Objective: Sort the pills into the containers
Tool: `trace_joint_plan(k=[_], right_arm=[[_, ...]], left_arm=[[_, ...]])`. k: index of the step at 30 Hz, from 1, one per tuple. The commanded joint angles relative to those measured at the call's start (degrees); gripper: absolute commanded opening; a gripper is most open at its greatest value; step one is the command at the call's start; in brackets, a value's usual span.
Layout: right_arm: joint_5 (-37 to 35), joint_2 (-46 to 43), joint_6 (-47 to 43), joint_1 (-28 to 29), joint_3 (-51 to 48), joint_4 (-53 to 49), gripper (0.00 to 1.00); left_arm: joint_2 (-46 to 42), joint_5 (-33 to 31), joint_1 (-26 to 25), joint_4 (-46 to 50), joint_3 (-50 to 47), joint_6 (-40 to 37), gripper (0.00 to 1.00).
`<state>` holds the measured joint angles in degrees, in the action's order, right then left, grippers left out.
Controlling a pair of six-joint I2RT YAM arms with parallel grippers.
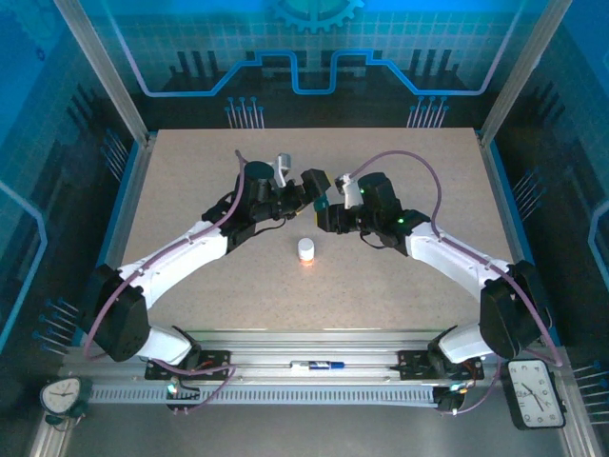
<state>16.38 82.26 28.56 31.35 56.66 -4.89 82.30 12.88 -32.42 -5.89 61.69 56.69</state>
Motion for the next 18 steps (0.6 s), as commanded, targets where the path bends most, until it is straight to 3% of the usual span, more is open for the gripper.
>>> trace_joint_plan(k=[1, 18], right_arm=[[1.1, -0.2, 0.7, 0.8, -0.1, 1.8, 0.32], [1.0, 1.6, 1.3, 2.1, -1.7, 3.4, 0.31]], left_arm=[[0.5, 0.7, -0.3, -1.1, 1.0, -0.3, 0.99], [1.0, 1.3, -0.5, -3.0, 1.6, 0.5, 0.99]])
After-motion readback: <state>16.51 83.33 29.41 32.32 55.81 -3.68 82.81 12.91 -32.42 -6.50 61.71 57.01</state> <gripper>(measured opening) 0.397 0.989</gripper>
